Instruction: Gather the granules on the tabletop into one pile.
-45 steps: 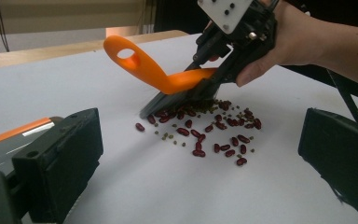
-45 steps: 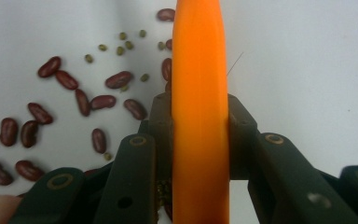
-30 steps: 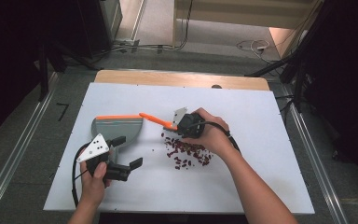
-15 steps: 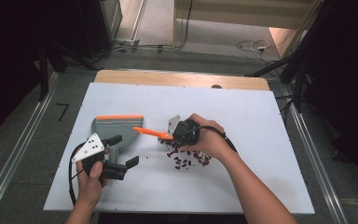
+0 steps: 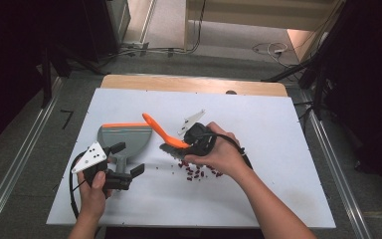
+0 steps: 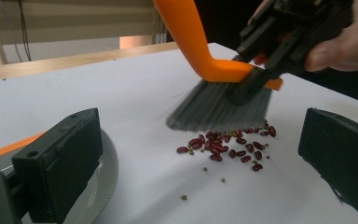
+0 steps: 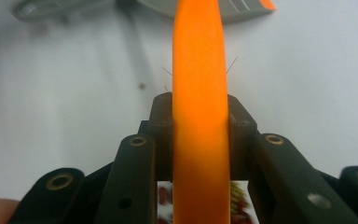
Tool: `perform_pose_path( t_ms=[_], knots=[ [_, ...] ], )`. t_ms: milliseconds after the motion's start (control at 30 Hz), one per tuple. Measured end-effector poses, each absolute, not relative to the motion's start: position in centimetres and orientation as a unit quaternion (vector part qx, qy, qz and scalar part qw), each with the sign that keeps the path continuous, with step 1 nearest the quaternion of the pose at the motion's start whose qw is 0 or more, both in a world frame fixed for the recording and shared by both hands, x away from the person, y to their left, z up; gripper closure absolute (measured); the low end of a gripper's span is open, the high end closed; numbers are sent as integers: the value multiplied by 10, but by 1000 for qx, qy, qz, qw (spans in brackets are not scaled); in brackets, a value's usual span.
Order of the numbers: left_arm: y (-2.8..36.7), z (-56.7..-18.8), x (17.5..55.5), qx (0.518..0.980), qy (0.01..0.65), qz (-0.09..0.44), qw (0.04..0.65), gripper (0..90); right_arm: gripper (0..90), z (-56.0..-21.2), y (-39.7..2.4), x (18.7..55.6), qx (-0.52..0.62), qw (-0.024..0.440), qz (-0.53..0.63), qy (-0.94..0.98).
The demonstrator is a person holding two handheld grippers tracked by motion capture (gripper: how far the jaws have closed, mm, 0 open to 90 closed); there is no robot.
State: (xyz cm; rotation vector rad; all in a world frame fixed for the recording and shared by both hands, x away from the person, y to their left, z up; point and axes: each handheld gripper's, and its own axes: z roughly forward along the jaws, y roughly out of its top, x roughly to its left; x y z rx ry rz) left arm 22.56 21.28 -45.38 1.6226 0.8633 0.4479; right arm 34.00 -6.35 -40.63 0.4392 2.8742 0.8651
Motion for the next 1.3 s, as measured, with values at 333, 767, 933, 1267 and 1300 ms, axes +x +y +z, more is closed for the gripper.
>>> perform_pose_path(
  t_ms=[333, 767, 933, 1267, 1300],
  knots=[
    [221, -453, 224, 686, 380, 203, 587, 3, 687, -440, -19, 320, 275, -90, 287, 913],
    [216, -455, 225, 693, 376, 201, 581, 3, 682, -470, -38, 346, 377, -118, 278, 875],
    [215, -455, 224, 695, 375, 200, 580, 3, 681, -468, -54, 354, 403, -100, 279, 866],
    [213, -456, 225, 698, 375, 197, 578, 3, 680, -468, -93, 371, 446, -81, 277, 847],
    [213, -456, 225, 698, 374, 197, 578, 3, 680, -468, -93, 371, 446, -81, 277, 847]
  ],
)
